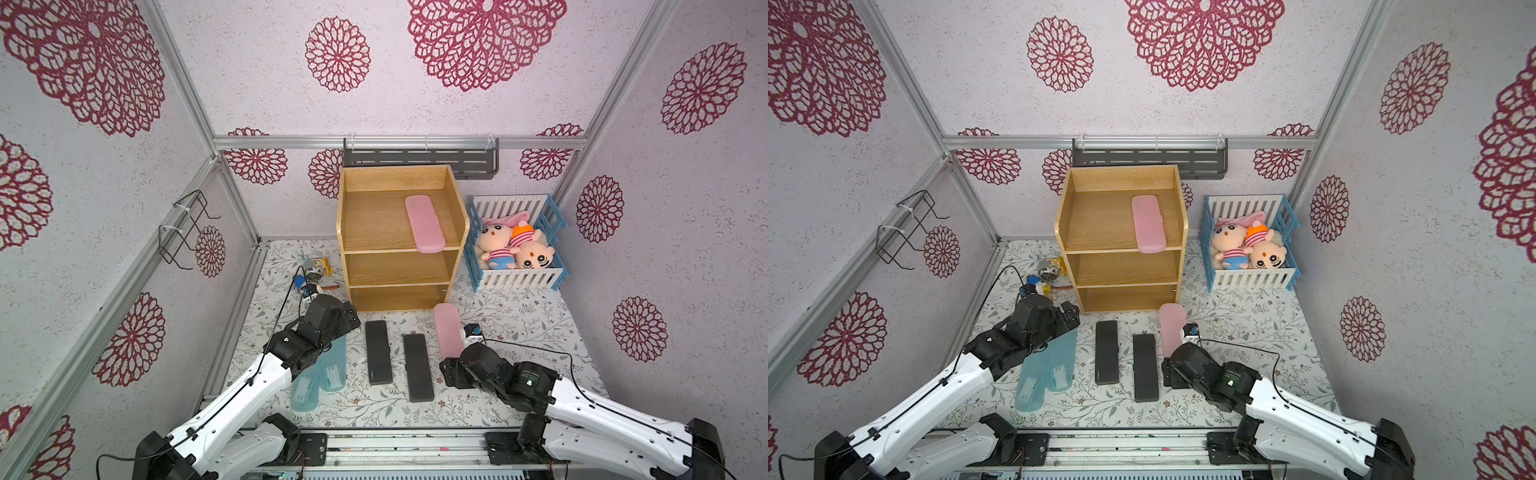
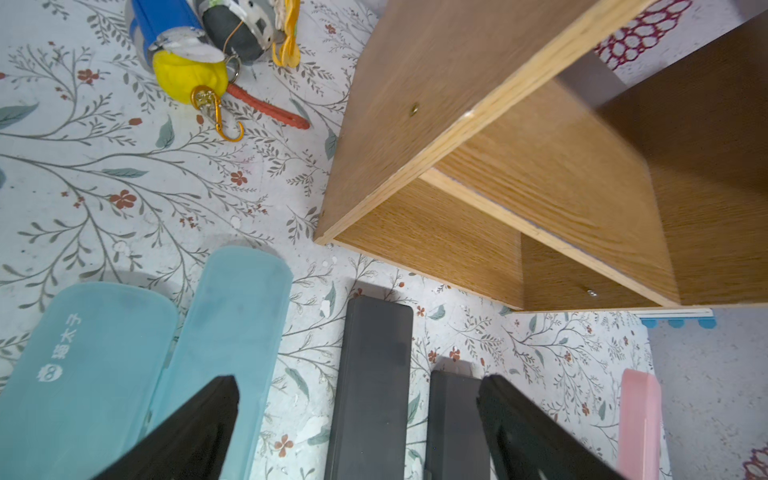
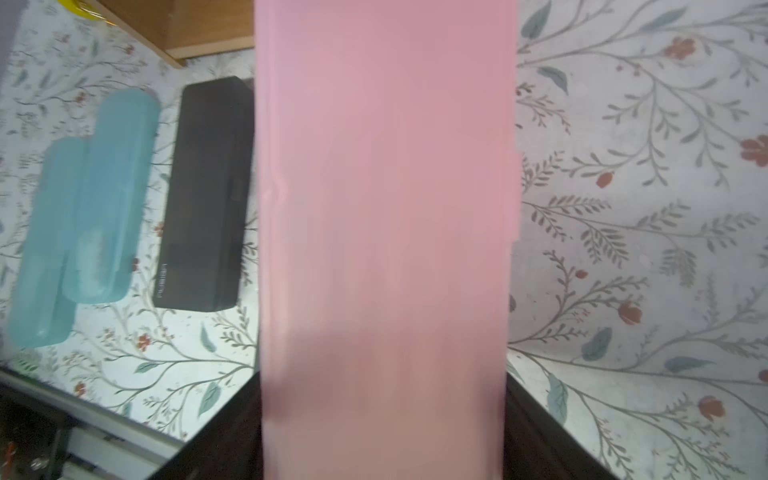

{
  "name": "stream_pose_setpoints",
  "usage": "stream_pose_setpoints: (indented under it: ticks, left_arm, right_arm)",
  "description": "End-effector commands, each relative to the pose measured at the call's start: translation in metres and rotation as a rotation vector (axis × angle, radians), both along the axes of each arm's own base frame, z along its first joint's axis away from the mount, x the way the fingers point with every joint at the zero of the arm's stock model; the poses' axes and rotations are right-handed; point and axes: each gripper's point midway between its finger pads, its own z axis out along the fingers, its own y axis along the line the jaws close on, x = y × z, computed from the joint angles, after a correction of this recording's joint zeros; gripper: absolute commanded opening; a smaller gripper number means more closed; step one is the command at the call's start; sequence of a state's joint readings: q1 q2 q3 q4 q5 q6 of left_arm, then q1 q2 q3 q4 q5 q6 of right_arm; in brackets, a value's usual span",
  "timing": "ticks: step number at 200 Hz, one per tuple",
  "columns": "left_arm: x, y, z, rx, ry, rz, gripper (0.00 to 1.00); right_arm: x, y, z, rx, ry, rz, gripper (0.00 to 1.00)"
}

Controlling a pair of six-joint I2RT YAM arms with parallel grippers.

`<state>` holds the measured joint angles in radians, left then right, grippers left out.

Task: Place the pencil cases on the shelf according to color
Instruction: Pick up the pencil case from the center of the board, then place the pencil case on the shelf.

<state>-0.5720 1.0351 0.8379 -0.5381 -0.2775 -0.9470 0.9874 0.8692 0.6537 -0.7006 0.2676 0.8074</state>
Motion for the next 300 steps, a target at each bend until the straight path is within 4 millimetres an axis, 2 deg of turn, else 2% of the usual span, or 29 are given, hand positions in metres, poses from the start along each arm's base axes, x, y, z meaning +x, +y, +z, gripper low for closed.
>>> stream_pose_setpoints:
  ticks: [1, 37, 72, 119, 159, 185, 202, 233, 268, 300]
  left_arm:
    - [-0.001, -0.002, 0.017, 0.021, -0.022, -0.001, 0.97]
    - [0.000, -0.016, 0.022, -0.015, -0.036, -0.013, 0.97]
    - [-0.003, -0.035, 0.034, -0.011, -0.055, -0.039, 0.97]
    - [-0.014, -0.032, 0.048, -0.004, -0.091, -0.012, 0.97]
    - [-0.021, -0.026, 0.060, 0.006, -0.109, -0.010, 0.97]
    - [-0.024, -0.020, 0.068, 0.029, -0.124, -0.011, 0.97]
    - [-0.025, -0.014, 0.074, 0.050, -0.150, -0.007, 0.97]
    - [-0.024, -0.008, 0.092, 0.091, -0.201, -0.017, 0.97]
    - [-0.016, 0.005, 0.108, 0.174, -0.249, 0.012, 0.97]
    - [-0.003, 0.015, 0.109, 0.177, -0.235, 0.016, 0.97]
  right_arm:
    - [0.007, 0.019, 0.041, 0.051, -0.115, 0.063, 0.61]
    - [0.011, 0.044, 0.078, 0.093, -0.201, 0.135, 0.60]
    - [0.016, 0.058, 0.098, 0.090, -0.250, 0.181, 0.60]
    - [0.020, 0.076, 0.138, 0.172, -0.319, 0.219, 0.59]
    - [0.031, 0.091, 0.157, 0.146, -0.354, 0.240, 0.59]
    - [0.047, 0.102, 0.179, 0.122, -0.393, 0.212, 0.60]
    - [0.060, 0.110, 0.202, 0.122, -0.427, 0.190, 0.60]
    - [0.092, 0.120, 0.235, 0.115, -0.470, 0.137, 0.61]
    - [0.139, 0.128, 0.250, 0.076, -0.477, 0.071, 0.62]
    - [0.178, 0.137, 0.264, 0.072, -0.497, 0.037, 0.62]
